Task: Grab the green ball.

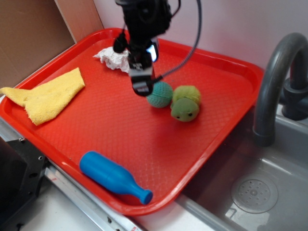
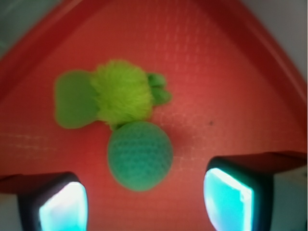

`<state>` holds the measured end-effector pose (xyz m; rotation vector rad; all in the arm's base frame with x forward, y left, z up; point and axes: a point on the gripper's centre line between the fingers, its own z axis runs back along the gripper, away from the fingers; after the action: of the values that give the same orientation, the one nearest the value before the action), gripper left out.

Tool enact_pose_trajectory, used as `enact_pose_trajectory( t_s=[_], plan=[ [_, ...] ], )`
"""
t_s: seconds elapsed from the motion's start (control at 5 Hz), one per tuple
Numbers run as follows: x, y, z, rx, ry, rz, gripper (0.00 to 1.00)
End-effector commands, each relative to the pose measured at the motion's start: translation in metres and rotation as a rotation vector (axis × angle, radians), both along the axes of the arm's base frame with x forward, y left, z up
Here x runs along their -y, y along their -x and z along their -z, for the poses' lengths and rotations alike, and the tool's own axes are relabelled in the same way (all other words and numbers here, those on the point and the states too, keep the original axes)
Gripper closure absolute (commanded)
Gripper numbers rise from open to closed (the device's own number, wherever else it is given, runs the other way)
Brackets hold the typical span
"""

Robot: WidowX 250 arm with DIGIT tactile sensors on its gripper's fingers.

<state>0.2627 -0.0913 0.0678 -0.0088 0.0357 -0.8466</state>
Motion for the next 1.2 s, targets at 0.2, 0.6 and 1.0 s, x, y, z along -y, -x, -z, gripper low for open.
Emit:
enact_pose_trajectory(
  t_s=[0.2, 0.6, 1.0],
  plan=[
    [0.019, 0.007, 0.035, -0.051, -0.017, 0.083, 0.0],
    [0.025, 0.005, 0.045, -0.062, 0.0, 0.122, 1.0],
    [0.018, 0.013, 0.022, -0.008, -0.017, 0.008, 1.0]
  ],
)
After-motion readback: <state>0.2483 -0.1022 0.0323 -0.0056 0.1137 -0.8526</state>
